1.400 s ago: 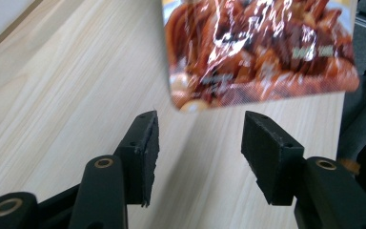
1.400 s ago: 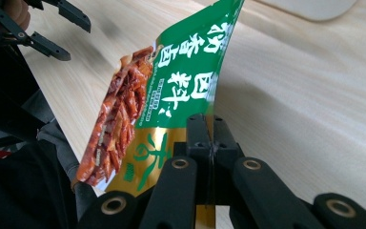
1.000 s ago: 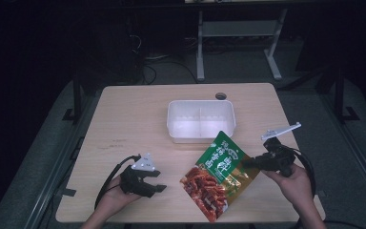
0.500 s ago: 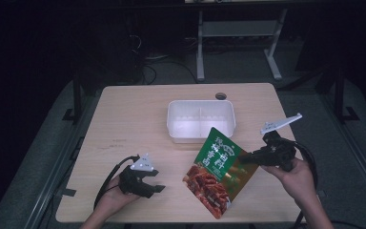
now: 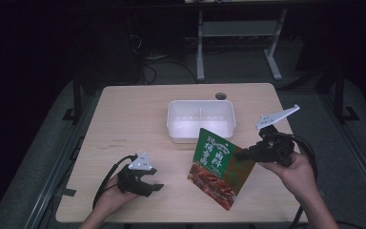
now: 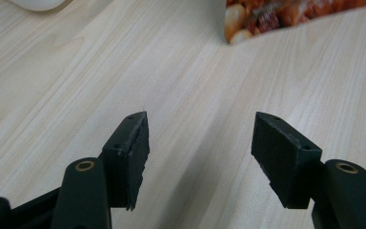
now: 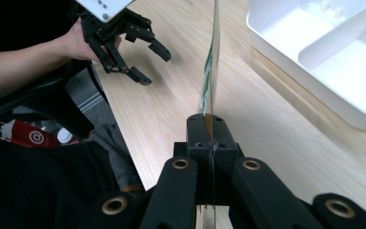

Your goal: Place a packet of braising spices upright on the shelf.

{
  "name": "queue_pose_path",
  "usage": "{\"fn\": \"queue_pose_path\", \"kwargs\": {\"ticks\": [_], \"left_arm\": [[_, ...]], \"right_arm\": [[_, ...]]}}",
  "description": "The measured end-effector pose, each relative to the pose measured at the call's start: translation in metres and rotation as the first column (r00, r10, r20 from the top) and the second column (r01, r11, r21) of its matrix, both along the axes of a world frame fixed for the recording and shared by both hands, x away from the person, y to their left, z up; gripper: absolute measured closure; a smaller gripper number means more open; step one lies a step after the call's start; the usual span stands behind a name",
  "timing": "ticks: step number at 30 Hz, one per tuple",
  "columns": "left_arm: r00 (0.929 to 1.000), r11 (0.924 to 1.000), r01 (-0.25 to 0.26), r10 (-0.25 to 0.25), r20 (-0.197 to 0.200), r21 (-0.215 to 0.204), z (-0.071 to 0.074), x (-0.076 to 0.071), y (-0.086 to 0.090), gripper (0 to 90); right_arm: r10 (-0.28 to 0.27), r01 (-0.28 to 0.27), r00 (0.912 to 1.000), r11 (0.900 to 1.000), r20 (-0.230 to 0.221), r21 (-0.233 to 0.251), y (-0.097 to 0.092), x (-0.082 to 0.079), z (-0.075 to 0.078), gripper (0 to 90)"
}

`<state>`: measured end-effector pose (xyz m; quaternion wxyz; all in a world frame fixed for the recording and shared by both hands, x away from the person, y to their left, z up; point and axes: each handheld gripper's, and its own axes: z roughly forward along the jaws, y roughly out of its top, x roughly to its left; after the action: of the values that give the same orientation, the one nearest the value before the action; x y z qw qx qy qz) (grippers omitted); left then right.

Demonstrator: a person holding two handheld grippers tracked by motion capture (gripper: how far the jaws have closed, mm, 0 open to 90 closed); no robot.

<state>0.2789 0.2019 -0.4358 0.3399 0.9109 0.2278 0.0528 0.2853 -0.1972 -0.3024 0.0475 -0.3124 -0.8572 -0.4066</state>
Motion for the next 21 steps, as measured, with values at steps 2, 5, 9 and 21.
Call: {"fn": "queue_pose_path", "kwargs": {"ticks": [2,5,9,21], "left_arm": [[1.0000,1.0000,0.003,-0.003,0.002,0.002,0.000,0.000,0.000,37.7],[1.0000,1.0000,0.002,-0.002,0.002,0.003,0.000,0.000,0.000,37.7],[1.0000,1.0000,-0.001,0.001,0.003,0.000,0.000,0.000,0.000,37.7],[1.0000,1.0000,0.001,-0.001,0.008,0.003,0.000,0.000,0.001,37.3]], "right_arm": [[0.014,-0.014,0.9999,0.9999,0.009,-0.007,0.002,-0.001,0.007,90.0],[0.018,-0.018,0.9995,0.9995,0.027,-0.027,0.004,-0.003,0.018,90.0],[0.000,0.003,0.9985,0.9985,0.054,-0.054,0.001,-0.001,0.034,90.0],[-0.050,0.056,0.9937,0.9968,0.100,-0.057,-0.009,0.011,0.068,90.0]]}}
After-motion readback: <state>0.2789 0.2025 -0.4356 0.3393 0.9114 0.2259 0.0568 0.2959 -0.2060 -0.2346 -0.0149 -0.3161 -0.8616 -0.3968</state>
